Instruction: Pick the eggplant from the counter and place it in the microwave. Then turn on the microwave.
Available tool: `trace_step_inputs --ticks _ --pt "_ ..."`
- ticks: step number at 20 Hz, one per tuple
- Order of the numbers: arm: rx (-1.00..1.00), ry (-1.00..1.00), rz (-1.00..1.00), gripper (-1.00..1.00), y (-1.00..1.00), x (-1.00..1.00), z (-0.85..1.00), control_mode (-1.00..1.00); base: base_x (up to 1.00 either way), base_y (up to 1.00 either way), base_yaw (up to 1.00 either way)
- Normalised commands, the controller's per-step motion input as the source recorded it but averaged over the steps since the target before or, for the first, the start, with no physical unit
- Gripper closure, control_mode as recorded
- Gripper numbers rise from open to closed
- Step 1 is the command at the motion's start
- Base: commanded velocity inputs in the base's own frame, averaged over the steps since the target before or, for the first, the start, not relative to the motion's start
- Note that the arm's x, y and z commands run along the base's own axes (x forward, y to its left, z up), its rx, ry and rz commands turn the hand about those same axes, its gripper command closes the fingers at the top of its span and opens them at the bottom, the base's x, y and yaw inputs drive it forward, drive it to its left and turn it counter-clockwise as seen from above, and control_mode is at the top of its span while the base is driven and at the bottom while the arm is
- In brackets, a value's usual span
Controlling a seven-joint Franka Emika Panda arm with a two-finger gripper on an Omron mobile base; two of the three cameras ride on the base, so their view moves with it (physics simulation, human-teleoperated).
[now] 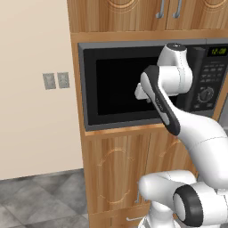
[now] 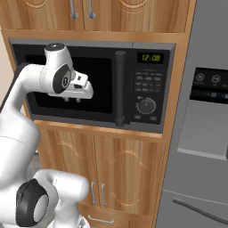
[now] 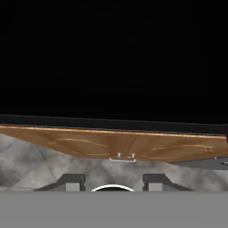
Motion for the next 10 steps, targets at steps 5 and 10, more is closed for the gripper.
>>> trace_step_inputs --ticks 5,10 --pt "0.00 0.00 0.00 -1.00 -0.05 -0.02 0.00 -1.00 0.00 0.00 0.00" --pt "0.00 -0.12 0.00 -1.00 -0.21 -0.21 0.00 -1.00 0.00 0.00 0.00"
